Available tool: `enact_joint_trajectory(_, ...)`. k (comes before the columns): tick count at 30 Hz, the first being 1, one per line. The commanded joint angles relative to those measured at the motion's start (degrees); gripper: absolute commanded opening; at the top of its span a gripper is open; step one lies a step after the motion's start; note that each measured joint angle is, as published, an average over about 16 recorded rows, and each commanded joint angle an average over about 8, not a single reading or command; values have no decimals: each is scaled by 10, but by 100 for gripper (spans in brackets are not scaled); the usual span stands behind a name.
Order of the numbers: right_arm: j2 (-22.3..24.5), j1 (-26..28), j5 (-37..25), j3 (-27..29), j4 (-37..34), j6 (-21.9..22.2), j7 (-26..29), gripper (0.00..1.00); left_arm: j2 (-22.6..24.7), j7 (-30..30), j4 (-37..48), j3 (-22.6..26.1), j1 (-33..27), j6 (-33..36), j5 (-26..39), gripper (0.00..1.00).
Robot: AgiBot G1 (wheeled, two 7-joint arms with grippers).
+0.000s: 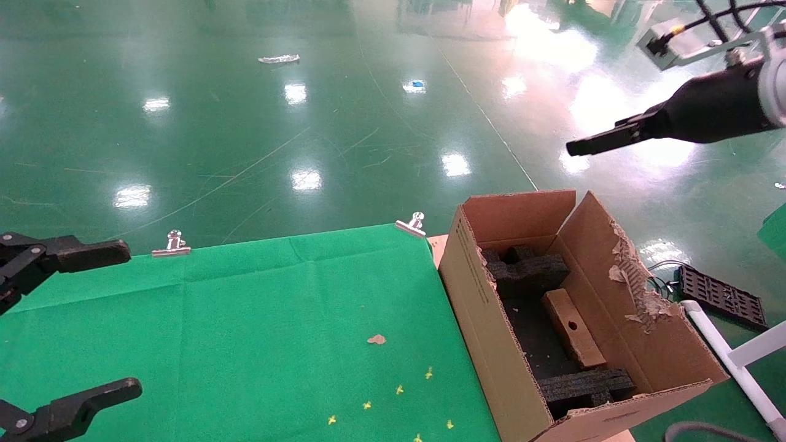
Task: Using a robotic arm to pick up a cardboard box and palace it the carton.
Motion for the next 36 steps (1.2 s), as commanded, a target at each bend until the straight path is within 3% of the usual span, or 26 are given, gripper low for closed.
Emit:
enact_joint_trajectory(1, 8, 5, 0, 0, 15, 7, 2, 100, 0, 0, 0, 0, 0, 0, 0, 100)
enact_joint_trajectory(7, 13, -38, 20, 47, 53, 0, -16, 100, 0, 0, 0, 0, 0, 0, 0, 100)
enact_joint_trajectory(36, 14, -368, 162, 405, 274, -80, -163, 100, 0, 1, 1, 1, 0, 0, -1, 100)
